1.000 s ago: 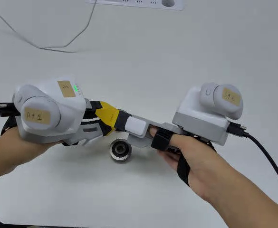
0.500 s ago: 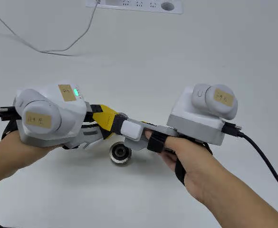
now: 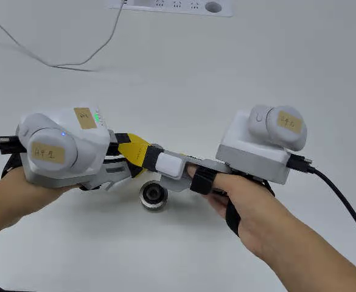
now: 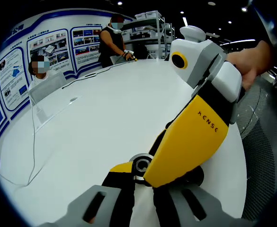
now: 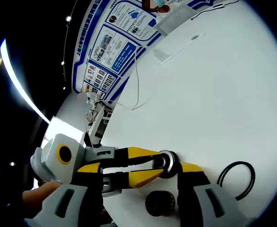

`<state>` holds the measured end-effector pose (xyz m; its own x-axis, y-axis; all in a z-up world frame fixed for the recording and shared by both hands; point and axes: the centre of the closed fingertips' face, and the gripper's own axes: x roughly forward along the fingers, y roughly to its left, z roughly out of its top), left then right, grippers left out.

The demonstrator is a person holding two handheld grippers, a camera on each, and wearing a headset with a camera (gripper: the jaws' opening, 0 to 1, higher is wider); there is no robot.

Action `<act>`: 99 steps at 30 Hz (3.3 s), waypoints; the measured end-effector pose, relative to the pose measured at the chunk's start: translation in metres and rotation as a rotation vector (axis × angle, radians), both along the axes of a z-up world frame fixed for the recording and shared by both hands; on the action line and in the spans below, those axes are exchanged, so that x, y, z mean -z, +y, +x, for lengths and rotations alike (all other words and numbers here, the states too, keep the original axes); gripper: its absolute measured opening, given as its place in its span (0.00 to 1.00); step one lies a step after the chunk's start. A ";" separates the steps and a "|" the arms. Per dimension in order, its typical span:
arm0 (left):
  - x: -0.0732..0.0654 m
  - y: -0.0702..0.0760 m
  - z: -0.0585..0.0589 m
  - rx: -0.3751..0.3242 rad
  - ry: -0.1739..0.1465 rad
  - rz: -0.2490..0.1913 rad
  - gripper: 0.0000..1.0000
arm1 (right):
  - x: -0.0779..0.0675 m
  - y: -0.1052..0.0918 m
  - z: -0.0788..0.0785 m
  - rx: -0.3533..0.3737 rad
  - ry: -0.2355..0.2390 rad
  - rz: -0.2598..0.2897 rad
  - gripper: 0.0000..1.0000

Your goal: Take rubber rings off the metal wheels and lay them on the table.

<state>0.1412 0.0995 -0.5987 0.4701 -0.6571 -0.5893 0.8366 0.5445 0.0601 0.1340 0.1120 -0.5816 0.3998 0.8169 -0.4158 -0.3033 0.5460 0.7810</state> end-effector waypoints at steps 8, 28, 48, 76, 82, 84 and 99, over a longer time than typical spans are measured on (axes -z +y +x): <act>0.000 0.000 0.000 0.001 0.000 0.000 0.13 | -0.002 -0.001 0.000 0.001 -0.001 0.001 0.64; 0.000 0.000 0.000 0.001 0.003 -0.003 0.13 | -0.004 -0.001 -0.006 0.015 0.029 0.037 0.62; 0.000 0.000 0.000 0.002 0.006 -0.008 0.13 | 0.020 -0.022 0.000 0.064 0.096 0.018 0.21; 0.001 -0.001 0.001 0.001 0.007 -0.007 0.13 | 0.024 -0.031 -0.006 0.063 0.096 -0.011 0.02; 0.001 0.000 0.001 0.002 0.007 -0.008 0.13 | 0.026 -0.030 -0.006 0.065 0.100 0.006 0.02; 0.001 0.000 0.001 0.001 0.007 -0.008 0.13 | 0.027 -0.030 -0.006 0.067 0.103 0.013 0.02; 0.001 0.000 0.000 0.001 0.007 -0.010 0.13 | 0.028 -0.025 -0.005 0.066 0.145 0.090 0.08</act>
<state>0.1411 0.1000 -0.5994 0.4652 -0.6636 -0.5858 0.8378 0.5438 0.0492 0.1292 0.0867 -0.6100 0.3949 0.8274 -0.3993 -0.1501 0.4869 0.8605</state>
